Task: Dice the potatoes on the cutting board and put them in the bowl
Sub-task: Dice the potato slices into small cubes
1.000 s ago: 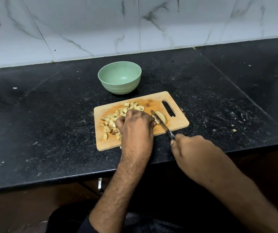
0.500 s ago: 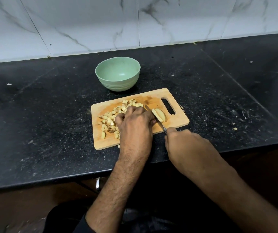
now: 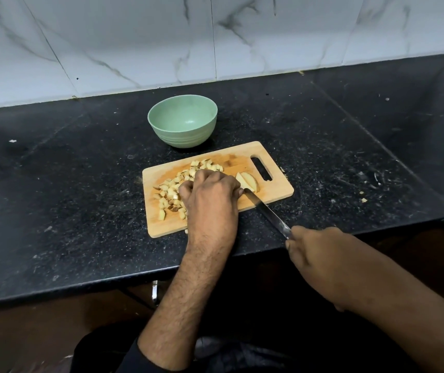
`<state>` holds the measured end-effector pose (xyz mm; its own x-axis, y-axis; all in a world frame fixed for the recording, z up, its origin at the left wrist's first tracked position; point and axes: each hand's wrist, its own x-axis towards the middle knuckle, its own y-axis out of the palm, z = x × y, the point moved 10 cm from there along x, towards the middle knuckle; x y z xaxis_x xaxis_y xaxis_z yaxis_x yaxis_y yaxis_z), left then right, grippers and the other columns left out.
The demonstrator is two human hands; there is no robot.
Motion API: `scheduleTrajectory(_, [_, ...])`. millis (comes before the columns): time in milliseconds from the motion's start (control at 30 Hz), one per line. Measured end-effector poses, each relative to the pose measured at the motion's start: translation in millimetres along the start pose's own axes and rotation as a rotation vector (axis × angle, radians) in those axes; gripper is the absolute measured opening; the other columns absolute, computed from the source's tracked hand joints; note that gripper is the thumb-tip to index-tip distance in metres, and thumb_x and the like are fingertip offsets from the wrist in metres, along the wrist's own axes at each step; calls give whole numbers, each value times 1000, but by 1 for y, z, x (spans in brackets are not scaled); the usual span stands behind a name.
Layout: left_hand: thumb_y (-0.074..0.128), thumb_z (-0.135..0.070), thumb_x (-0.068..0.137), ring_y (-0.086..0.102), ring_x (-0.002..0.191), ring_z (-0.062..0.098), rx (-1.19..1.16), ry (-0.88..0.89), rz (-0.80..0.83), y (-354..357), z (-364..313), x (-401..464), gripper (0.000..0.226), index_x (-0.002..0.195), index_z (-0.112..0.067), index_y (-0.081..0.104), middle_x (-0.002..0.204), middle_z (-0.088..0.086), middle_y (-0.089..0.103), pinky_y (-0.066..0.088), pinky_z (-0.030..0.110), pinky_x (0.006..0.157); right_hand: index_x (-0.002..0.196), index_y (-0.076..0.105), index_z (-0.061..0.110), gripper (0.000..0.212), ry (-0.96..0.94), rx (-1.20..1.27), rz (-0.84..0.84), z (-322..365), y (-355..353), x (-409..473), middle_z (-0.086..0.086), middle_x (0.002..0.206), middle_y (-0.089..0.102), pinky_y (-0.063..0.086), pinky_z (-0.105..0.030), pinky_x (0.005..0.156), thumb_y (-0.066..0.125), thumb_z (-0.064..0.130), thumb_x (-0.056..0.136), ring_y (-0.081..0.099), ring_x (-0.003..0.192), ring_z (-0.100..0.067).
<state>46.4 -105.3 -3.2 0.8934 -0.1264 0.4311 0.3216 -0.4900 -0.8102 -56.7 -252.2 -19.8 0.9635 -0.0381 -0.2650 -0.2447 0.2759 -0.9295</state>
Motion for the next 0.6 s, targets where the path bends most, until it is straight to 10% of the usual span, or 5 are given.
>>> scheduleTrajectory(600, [62, -44, 93, 38, 121, 10, 224, 531, 318, 16, -31, 35, 17, 109, -44, 67, 120, -20, 56, 10, 32, 79, 84, 49, 23, 34, 51, 82, -43, -20, -9, -11, 1, 72, 59, 53, -34, 64, 34, 46, 104, 52, 53, -6])
